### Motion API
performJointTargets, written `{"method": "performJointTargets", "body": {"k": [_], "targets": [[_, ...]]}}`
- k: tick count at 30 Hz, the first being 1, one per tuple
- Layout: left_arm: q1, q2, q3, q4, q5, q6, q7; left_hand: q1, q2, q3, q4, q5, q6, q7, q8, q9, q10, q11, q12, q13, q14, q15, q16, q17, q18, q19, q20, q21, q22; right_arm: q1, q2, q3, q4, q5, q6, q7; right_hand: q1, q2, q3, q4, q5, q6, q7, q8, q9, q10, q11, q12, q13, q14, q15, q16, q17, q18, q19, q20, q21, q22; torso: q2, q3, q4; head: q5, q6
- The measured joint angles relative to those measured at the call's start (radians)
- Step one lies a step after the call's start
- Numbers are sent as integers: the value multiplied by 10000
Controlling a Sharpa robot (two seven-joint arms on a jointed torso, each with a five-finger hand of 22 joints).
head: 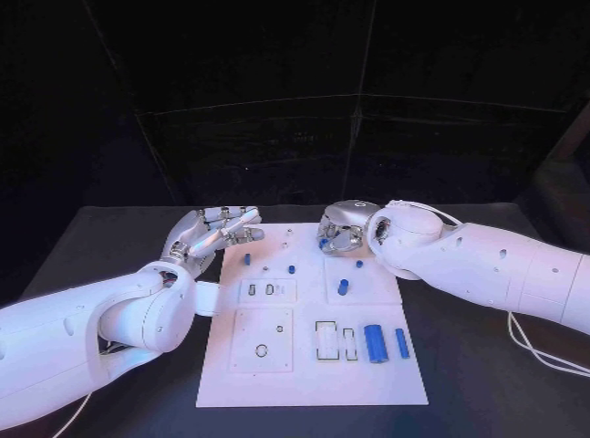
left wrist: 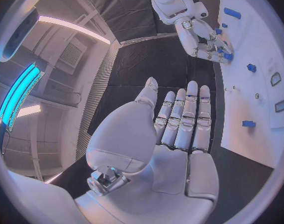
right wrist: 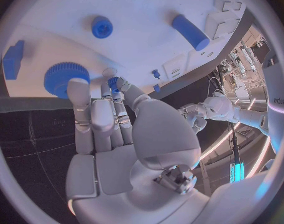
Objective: Assemble the parts on the task board
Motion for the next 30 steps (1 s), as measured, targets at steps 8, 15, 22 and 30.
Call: {"method": "performJointTargets", "body": {"k": [8,15,22,30], "targets": [[17,-1,1,-2,-3,-1,-29,0,0,0,0,0,0,0,0,1,0,0,0,0,0,0,0,-1,0,0,0,0,1,0,200,6,65,119,-1141,63,-1,-2,317,81,-36,-1,0,-46,5,35,36,-18,2,0,0,80,31,-164,0,0,116,83,6,-11,36,14,122],[19,71,1,-58,-3,7,-58,55,55,70,-70,0,21,-21,-41,2,0,0,-42,1,0,0,-11,3,0,0,0,-38,-26,3,798,7,-546,184,-1694,55,-53,-135,483,163,-39,-3,0,-55,3,35,36,-18,2,0,1,145,65,-162,0,0,174,119,25,-8,50,53,199],[50,72,1,-91,-3,29,-88,73,73,82,-81,0,36,-35,-68,-7,0,0,-60,0,-1,0,-51,12,-1,0,0,-78,-39,3,1452,9,-1254,218,-1898,37,-176,-258,689,290,-39,-5,0,-57,0,32,39,-77,14,0,1,200,118,-161,-39,38,233,168,51,-10,63,99,244],[107,89,1,-86,-3,57,-114,73,73,82,-81,0,36,-35,-68,-6,0,0,-60,1,-1,0,-51,11,-1,0,0,-78,-51,3,1884,8,-1675,241,-1869,-30,-146,-311,781,382,-90,-49,29,-83,-5,-3,74,-77,12,-1,1,200,127,-161,-39,38,278,176,96,-35,126,105,246]]}}
